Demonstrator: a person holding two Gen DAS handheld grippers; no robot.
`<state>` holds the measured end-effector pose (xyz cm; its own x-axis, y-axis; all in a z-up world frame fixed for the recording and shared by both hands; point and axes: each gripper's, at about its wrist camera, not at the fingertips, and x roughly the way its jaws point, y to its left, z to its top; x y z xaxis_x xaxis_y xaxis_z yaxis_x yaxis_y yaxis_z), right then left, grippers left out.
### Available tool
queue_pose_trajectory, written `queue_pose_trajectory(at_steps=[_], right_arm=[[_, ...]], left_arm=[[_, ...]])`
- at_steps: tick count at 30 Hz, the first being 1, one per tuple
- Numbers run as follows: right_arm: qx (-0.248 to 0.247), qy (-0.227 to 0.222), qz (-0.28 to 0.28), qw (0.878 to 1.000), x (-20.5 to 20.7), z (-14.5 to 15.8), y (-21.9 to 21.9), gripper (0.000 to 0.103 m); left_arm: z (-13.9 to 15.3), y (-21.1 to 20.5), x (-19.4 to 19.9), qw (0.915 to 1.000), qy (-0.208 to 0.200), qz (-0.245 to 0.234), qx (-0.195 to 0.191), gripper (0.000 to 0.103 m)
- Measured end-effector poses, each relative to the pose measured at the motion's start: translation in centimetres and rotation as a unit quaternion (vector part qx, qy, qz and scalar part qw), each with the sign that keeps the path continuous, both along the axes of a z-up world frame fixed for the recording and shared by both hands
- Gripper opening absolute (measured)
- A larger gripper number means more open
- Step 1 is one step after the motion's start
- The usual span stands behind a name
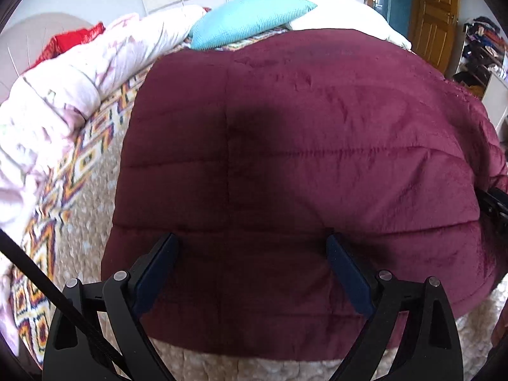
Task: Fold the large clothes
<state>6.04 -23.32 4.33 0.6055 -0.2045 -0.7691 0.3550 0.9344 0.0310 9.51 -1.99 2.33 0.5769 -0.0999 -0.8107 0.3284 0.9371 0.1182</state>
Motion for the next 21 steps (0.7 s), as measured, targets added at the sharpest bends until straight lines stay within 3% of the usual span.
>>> queue_pose_trajectory(at_steps=[4,9,14,21], right_arm=[[-0.009,-0.005,0.003,1.0,-0.3,0.3,0.1,0.069],[-0.001,-0.05,0.004,0.999,-5.1,3.1,0.3,0.069],[-0.002,-0.056,0.014,0.998,-10.8,4.0,1.0,0.072],[-0.021,-0.048,0.021,0.998,-16.6,2.9,2.4,0.074]], left_arm=[[1.3,1.1,-1.0,0.9997,0.009,-0.004,-0.022,0.094],[3.8,4.1,-5.6,0.9973,0.012,-0.01,-0.072,0.093],[5.1,5.8,-11.3,0.997,-0.004,-0.021,-0.075,0.093],[6.6,6.2,-17.3,0.9965,-0.042,-0.036,-0.063,0.093]])
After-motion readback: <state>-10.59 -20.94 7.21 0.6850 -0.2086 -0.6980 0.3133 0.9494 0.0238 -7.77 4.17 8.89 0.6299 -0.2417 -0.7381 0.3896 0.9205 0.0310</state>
